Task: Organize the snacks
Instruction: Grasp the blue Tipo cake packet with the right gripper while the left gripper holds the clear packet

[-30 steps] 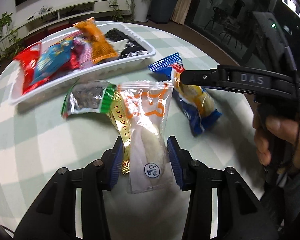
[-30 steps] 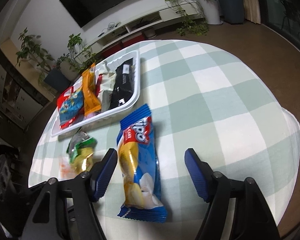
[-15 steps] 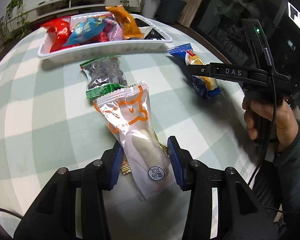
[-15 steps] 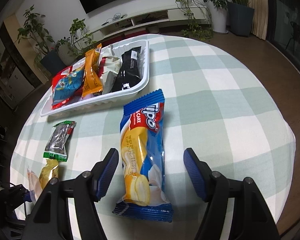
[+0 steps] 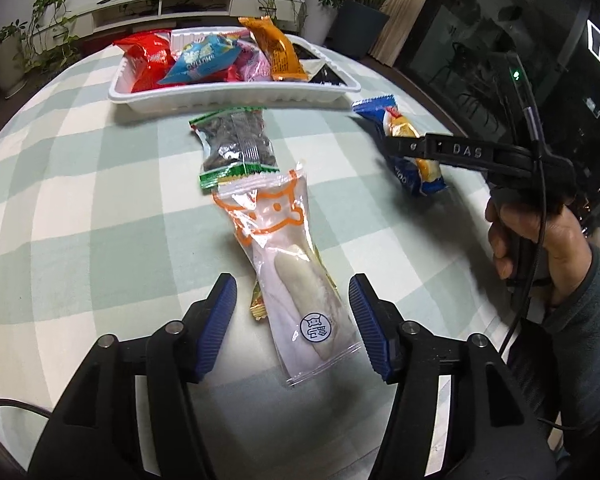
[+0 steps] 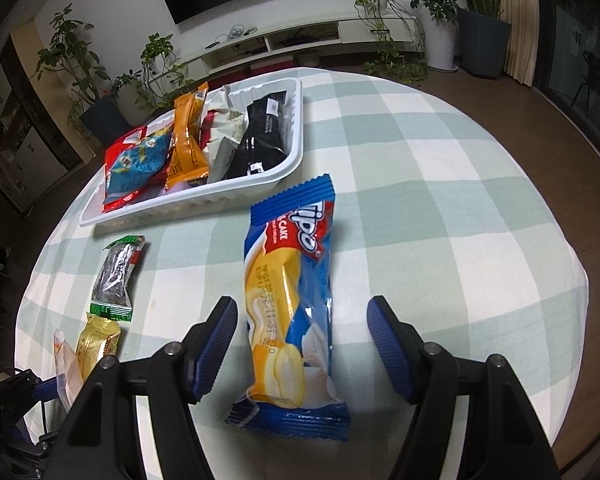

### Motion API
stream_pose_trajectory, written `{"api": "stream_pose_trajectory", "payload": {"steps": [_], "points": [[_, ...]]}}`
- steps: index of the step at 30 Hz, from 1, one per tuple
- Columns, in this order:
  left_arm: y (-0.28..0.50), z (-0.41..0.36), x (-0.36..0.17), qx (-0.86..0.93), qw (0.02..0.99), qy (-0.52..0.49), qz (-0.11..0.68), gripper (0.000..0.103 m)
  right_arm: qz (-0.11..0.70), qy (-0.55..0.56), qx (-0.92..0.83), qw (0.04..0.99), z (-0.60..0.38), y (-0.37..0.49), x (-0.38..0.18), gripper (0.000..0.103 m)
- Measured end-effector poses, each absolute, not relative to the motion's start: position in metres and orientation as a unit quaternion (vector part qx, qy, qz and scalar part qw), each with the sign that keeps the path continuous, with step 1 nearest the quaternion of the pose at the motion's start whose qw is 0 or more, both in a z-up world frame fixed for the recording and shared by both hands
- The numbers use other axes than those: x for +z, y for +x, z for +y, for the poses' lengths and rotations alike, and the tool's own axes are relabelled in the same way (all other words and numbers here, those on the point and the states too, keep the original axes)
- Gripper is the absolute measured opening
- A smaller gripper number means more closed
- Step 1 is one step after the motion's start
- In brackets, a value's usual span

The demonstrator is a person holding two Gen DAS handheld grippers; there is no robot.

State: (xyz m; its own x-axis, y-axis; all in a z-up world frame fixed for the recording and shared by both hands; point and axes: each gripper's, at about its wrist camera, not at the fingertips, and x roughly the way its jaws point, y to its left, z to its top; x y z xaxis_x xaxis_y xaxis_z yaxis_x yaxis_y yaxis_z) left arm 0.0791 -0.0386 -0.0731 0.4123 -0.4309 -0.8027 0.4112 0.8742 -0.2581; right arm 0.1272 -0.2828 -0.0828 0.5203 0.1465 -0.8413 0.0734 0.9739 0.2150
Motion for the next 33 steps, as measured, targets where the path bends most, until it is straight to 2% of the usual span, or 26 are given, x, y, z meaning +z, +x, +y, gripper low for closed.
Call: {"api": "stream_pose_trajectory", "payload": {"steps": [2,5,11,15,28,33], "points": [[0.079,-0.038,-0.070,-0.250,0.842,-0.011,0.478,0.051,0.489,0.114,0.024,0.864,-0.282,0.126,-0.082,0.071],[0.081,-0.038,-0.073,-0.248,0.838,-0.009,0.486,0.039,0.490,0.112,0.027,0.864,-0.280,0.126,-0.082,0.071],[0.084,-0.040,-0.077,-0.246,0.836,-0.010,0.490,0.039,0.491,0.108,0.028,0.864,-0.277,0.125,-0.082,0.071],[0.085,-0.036,-0.075,-0.245,0.839,-0.016,0.485,0.030,0.491,0.107,0.027,0.864,-0.277,0.125,-0.082,0.070],[0.083,-0.026,-0.064,-0.260,0.841,-0.027,0.473,0.020,0.494,0.089,0.021,0.864,-0.274,0.125,-0.083,0.064],[0.081,-0.019,-0.057,-0.260,0.845,-0.030,0.466,0.019,0.497,0.068,0.013,0.865,-0.269,0.125,-0.084,0.051]]}}
